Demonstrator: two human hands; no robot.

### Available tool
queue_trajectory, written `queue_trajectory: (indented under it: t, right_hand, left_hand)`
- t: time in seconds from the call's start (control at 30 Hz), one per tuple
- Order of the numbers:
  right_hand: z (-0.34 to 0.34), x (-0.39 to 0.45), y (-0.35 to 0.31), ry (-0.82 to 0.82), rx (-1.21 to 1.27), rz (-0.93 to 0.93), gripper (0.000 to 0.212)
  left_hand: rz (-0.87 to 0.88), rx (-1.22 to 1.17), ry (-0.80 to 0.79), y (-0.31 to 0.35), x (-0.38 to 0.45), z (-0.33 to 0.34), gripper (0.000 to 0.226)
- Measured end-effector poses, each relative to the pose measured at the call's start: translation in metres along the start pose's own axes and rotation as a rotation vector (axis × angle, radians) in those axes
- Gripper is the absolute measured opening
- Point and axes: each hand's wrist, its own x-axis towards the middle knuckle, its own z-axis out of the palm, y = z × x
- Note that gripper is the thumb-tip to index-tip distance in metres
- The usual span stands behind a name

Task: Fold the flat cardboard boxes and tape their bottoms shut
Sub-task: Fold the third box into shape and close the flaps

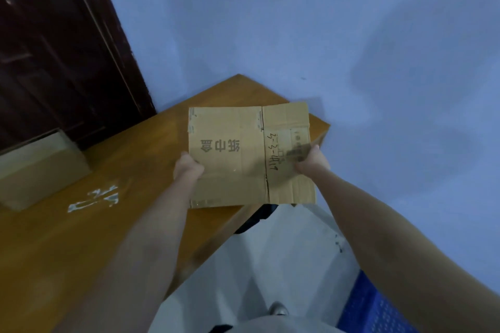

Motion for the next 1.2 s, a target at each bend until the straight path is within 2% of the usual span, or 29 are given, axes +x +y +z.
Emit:
queue_trajectory:
  t: [0.1,0.27,0.4,0.53,0.87,1.03,1.2]
  right_hand:
    - [-0.011,0.023,0.003,0.000,0.052,-0.005,0.068]
    - [-0.018,0.062,-0.009,-0.016,0.157,-0.061,0.050]
    - [-0.013,0.090,-0.036,-0.081,0.392,-0.160,0.062]
    - [-0.008,0.121,-0.069,-0.093,0.501,-0.193,0.069]
    - [-0.004,0.185,-0.136,-0.169,0.688,-0.191,0.061]
    - [0.005,0.208,-0.163,-0.226,0.728,-0.109,0.057]
    - [0.006,0.217,-0.180,-0.313,0.734,-0.145,0.061]
  left_hand:
    - [-0.001,0.001,0.028,0.019,0.001,0.009,0.048]
    - [-0.038,-0.009,0.043,0.036,0.011,0.012,0.064]
    - [-0.069,-0.052,0.086,0.043,0.037,0.005,0.069]
    - [-0.087,-0.149,0.116,0.058,0.074,-0.003,0.077]
    - [-0.263,-0.509,0.196,0.080,0.123,-0.015,0.080]
    - [-0.352,-0.742,0.373,0.077,0.119,-0.016,0.059]
    - [-0.399,-0.816,0.524,0.082,0.097,-0.012,0.045]
